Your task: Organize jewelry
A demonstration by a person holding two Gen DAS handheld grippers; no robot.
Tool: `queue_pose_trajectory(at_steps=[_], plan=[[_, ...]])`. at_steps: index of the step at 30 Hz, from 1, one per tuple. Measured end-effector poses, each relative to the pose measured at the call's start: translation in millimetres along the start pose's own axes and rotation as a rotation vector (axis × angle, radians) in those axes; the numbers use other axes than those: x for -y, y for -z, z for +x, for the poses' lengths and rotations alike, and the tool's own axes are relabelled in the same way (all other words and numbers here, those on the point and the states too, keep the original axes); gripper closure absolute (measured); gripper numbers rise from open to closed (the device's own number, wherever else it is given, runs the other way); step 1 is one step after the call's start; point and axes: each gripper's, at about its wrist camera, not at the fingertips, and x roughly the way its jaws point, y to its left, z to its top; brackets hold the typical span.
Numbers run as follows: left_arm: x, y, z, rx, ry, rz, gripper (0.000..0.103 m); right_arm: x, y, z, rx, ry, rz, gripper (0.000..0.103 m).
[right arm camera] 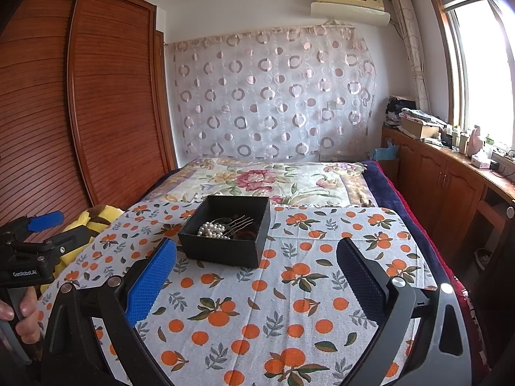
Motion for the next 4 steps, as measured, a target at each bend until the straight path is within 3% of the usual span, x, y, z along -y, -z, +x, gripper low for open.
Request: queue_pose_trajectory(at_steps=[4], plan=[[-0.3, -0.6, -0.5, 0.001, 0.002, 0.0, 0.008, 0.0, 0.3, -0.3, 0.001, 0.001, 0.0, 0.003]])
